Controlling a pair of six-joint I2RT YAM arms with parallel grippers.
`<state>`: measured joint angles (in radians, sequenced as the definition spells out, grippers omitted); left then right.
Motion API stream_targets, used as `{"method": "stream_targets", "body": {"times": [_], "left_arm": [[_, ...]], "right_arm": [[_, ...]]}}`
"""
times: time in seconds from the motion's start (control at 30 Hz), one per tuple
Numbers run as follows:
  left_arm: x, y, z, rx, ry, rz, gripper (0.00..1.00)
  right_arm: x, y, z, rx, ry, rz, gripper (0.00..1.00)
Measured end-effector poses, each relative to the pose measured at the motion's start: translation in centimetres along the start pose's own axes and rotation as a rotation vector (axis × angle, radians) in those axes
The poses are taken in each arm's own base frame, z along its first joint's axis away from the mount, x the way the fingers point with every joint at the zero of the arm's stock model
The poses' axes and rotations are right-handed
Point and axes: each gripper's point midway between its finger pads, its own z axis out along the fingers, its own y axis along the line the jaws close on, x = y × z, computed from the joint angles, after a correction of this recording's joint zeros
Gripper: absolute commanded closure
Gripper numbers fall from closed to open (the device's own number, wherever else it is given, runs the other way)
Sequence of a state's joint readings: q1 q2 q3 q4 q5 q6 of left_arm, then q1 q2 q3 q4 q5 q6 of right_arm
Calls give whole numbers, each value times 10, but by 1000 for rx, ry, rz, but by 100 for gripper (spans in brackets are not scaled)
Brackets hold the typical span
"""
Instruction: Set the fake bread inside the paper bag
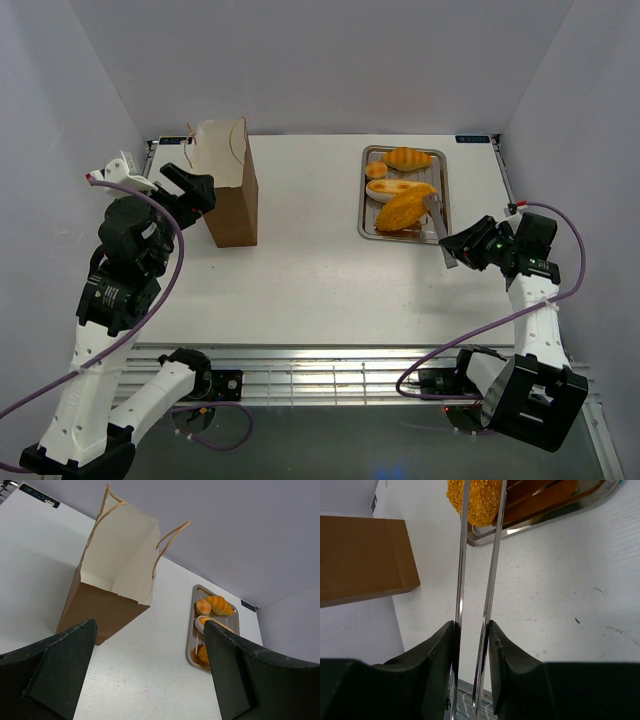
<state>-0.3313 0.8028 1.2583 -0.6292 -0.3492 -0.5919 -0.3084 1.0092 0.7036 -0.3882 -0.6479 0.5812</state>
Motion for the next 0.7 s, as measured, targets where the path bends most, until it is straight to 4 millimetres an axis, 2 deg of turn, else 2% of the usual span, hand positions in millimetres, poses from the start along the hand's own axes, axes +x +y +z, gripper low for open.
{"method": "stream_targets", "body": {"times": [0.4, 0.7], "left_arm": [[0, 0, 0, 0, 0, 0, 7], [0, 0, 0, 0, 0, 0, 12]], "right_arm": [[-21, 23, -3, -61, -37, -35, 92], [-24, 31, -3, -95, -40, -46, 92]]}}
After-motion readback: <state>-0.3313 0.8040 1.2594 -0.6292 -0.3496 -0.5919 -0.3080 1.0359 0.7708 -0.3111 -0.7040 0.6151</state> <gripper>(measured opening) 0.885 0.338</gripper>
